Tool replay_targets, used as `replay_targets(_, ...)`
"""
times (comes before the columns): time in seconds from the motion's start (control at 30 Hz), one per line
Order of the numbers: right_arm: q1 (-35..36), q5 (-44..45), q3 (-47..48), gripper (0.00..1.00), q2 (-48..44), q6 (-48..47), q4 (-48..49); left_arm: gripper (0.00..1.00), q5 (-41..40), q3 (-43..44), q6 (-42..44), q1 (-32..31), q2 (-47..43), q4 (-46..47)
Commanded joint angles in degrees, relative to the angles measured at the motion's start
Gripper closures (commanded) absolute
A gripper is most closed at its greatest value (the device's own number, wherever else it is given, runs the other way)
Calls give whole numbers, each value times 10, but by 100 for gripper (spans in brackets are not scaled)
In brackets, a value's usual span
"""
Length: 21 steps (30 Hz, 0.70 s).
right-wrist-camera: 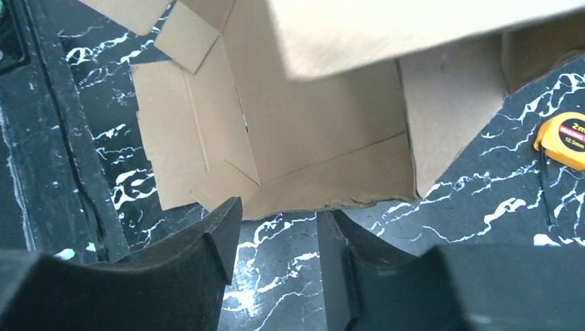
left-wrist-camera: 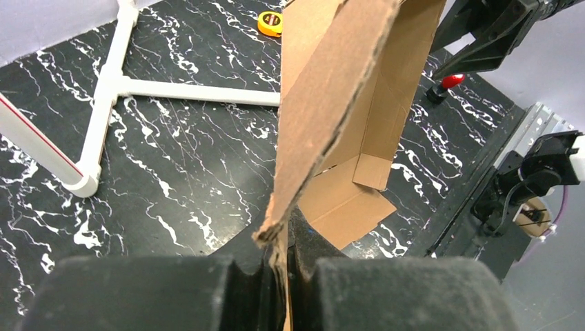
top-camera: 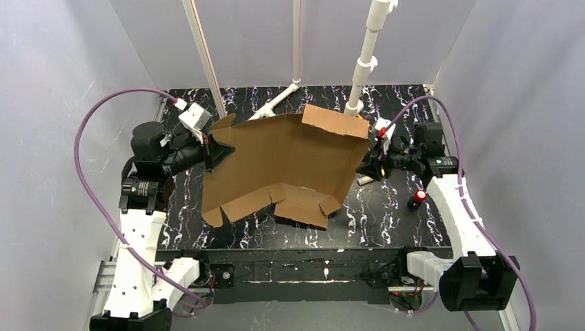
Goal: Fold the paper box
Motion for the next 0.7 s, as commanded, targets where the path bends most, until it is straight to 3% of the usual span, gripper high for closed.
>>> replay_targets(0.0, 1, 28, 40, 44, -4, -31, -23, 100, -6, 36, 51, -17, 12, -7)
replay_targets(0.27, 1, -8, 90, 38, 13, -73, -82, 100, -39, 58, 96, -47, 27, -26)
replay_targets(0.5, 0, -78, 17, 43, 7, -8, -24, 100, -64, 97, 136, -78, 46, -45)
replay_targets(0.67, 0, -71, -3, 44, -12, -17, -29, 100, -74, 136, 160, -100, 59, -66)
